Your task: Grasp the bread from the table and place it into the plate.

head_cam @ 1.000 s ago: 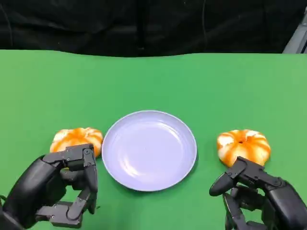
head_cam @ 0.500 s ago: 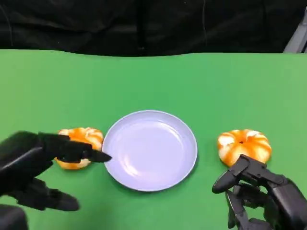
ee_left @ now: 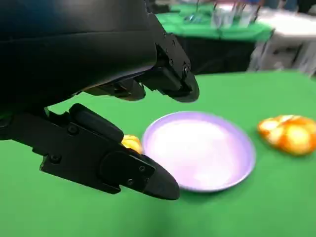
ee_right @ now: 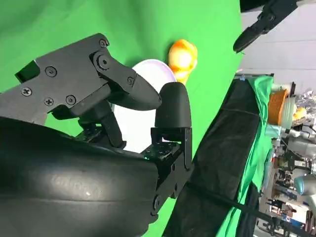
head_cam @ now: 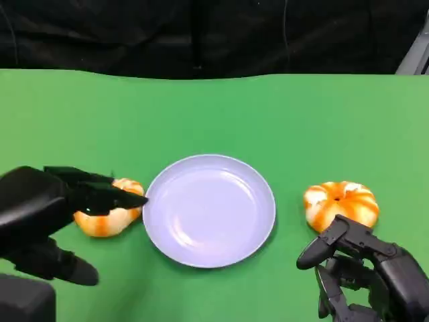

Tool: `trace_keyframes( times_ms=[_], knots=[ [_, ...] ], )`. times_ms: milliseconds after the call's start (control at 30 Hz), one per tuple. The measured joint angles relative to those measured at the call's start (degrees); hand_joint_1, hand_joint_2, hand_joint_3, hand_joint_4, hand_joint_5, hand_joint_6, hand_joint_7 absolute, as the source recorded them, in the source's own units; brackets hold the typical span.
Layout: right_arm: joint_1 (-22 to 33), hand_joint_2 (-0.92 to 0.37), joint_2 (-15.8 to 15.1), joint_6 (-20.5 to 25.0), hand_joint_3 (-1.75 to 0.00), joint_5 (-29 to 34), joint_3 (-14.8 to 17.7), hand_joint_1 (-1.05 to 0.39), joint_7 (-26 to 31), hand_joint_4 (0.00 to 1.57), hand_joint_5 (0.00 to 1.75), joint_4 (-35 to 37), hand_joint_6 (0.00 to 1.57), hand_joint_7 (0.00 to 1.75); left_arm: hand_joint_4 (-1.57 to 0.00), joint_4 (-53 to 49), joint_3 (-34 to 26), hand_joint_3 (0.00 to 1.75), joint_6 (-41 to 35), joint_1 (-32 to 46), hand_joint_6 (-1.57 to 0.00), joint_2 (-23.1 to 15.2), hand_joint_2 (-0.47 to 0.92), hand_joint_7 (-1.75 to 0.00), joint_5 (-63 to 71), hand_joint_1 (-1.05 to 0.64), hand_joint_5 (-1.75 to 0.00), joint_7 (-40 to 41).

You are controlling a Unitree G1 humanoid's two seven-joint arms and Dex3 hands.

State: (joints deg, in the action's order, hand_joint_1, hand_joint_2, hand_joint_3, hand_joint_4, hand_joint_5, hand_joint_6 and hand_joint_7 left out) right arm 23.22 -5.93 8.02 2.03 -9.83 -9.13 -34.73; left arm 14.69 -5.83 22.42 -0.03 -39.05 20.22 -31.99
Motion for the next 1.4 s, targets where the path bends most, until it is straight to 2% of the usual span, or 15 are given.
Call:
trace_keyframes(
  times_ms=[600, 667, 733, 867, 1400],
  knots=[
    [-0.02, -0.70, 0.00, 0.00, -0.97, 0.02, -0.02, -0.06, 0.00, 0.77, 1.75, 0.00, 0.70, 1.47, -0.30, 0.69, 1.03, 0.00, -1.52, -0.50, -0.42, -1.37, 0.88, 0.00, -0.01, -0.71, 0.00, 0.01],
    [-0.05, -0.70, 0.03, 0.10, -0.97, 0.01, -0.07, -0.06, 0.04, 0.76, 1.75, -0.02, 0.70, 1.47, -0.31, -0.11, 2.82, 0.00, -2.10, -2.05, -0.42, -1.23, 0.86, 0.00, 6.54, -0.73, -0.01, 3.14],
    [-0.06, -0.70, 0.07, 0.16, -0.97, 0.01, -0.18, -0.05, 0.06, 0.77, 1.75, -0.06, 0.70, 1.47, -0.23, -2.63, 5.40, 0.01, -4.25, -4.19, -0.35, -0.27, 0.89, 0.00, 14.69, -0.75, 0.00, 7.19],
    [-0.08, -0.70, 0.09, 0.19, -0.97, 0.02, -0.37, -0.05, 0.06, 0.77, 1.75, -0.16, 0.70, 1.47, -0.21, -12.41, 13.40, 0.01, -14.40, -8.97, -0.33, 5.72, 0.90, 0.00, 29.79, -0.76, 0.00, 14.27],
    [0.16, -0.70, 0.09, 1.40, -0.97, -0.04, -0.72, -0.06, 0.37, 0.76, 1.75, -1.25, 0.71, 1.47, -0.23, -17.87, 18.91, 0.01, -19.33, -11.91, -0.32, 7.36, 0.92, 0.00, 31.31, -0.75, 0.00, 17.64]
  ],
)
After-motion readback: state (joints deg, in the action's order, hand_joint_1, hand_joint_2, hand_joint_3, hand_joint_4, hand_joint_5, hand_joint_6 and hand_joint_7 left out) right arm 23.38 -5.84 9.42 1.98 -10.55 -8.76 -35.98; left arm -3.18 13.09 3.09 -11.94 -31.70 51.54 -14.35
